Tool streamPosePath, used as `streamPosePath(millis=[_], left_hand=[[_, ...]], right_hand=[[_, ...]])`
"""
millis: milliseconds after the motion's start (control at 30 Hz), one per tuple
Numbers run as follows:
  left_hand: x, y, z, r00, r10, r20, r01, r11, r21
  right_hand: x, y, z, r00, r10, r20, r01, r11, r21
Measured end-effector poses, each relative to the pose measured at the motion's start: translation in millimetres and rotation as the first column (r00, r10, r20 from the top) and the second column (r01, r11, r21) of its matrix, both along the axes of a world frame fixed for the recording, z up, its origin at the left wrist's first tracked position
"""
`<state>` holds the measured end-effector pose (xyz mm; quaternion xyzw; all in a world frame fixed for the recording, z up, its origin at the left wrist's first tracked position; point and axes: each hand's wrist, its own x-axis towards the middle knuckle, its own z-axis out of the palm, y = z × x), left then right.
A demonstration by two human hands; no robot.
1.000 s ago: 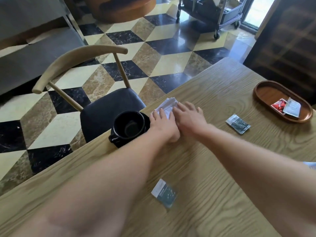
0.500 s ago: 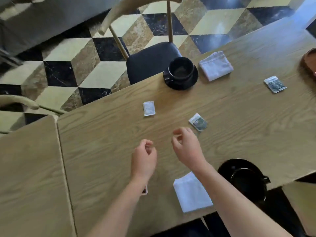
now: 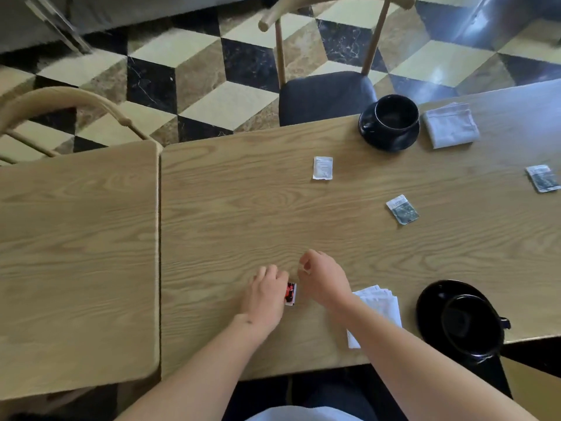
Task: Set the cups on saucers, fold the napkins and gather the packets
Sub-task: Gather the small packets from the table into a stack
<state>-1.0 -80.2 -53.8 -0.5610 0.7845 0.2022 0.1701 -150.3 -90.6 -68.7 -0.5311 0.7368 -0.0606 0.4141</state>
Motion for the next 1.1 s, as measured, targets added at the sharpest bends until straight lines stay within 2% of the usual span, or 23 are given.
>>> streamPosePath(millis=[67, 200, 267, 333, 367, 433, 533, 700, 833, 933, 1033, 1100], left_hand=[[0.3, -2.5, -3.8, 0.998, -0.064, 0.021, 0.064, 0.998, 0.008], [2.3, -8.1, -13.5, 0.997, -0.064, 0.047, 0.064, 0.998, -0.001], [1.3, -9.1, -14.8, 1.000, 0.011, 0.023, -0.012, 1.000, 0.015], [0.7, -12.8, -13.6, 0.981, 0.186, -0.053, -0.180, 0.979, 0.093], [0.5, -16.6, -12.6, 0.942, 0.312, -0.123, -0.293, 0.945, 0.146], [1.6, -27.4, -14.5, 0.796, 0.551, -0.252, -0.494, 0.831, 0.257], [1.5, -42.5, -17.5, 0.548, 0.777, -0.310, -0.668, 0.629, 0.397], [4.1, -63.8, -21.0, 0.226, 0.914, -0.336, -0.741, 0.385, 0.551], [-0.6, -78.9, -13.7, -0.035, 0.947, -0.320, -0.676, 0.214, 0.705], [-7.1, -85.8, -3.8, -0.106, 0.946, -0.306, -0.628, 0.175, 0.758], [-16.2, -87.7, 6.3, -0.088, 0.946, -0.311, -0.554, 0.213, 0.805], [-21.6, -88.1, 10.6, -0.146, 0.948, -0.283, -0.485, 0.181, 0.856]], right_hand=[[-12.1, -29.3, -2.3, 0.982, -0.186, 0.032, 0.187, 0.982, -0.011], [-56.9, -117.6, -6.4, 0.835, -0.547, 0.058, 0.549, 0.835, -0.025], [-72.2, -157.7, -7.3, 0.805, -0.591, 0.047, 0.593, 0.804, -0.042], [-78.3, -185.2, -7.6, 0.825, -0.566, 0.011, 0.565, 0.823, -0.064], [-78.7, -194.3, -8.2, 0.840, -0.543, -0.016, 0.541, 0.839, -0.064], [-76.9, -205.2, -13.0, 0.873, -0.481, -0.078, 0.478, 0.876, -0.058], [-73.9, -211.8, -21.0, 0.899, -0.419, -0.125, 0.417, 0.908, -0.045], [-72.0, -205.8, -17.0, 0.909, -0.416, 0.015, 0.416, 0.908, -0.040], [-56.4, -163.7, -2.3, 0.863, -0.414, 0.291, 0.444, 0.895, -0.043], [-44.4, -114.5, 9.3, 0.840, -0.350, 0.414, 0.369, 0.929, 0.036], [-39.7, -70.1, 18.5, 0.853, -0.272, 0.444, 0.261, 0.961, 0.088], [-38.5, -52.5, 21.3, 0.894, -0.190, 0.405, 0.184, 0.981, 0.053]])
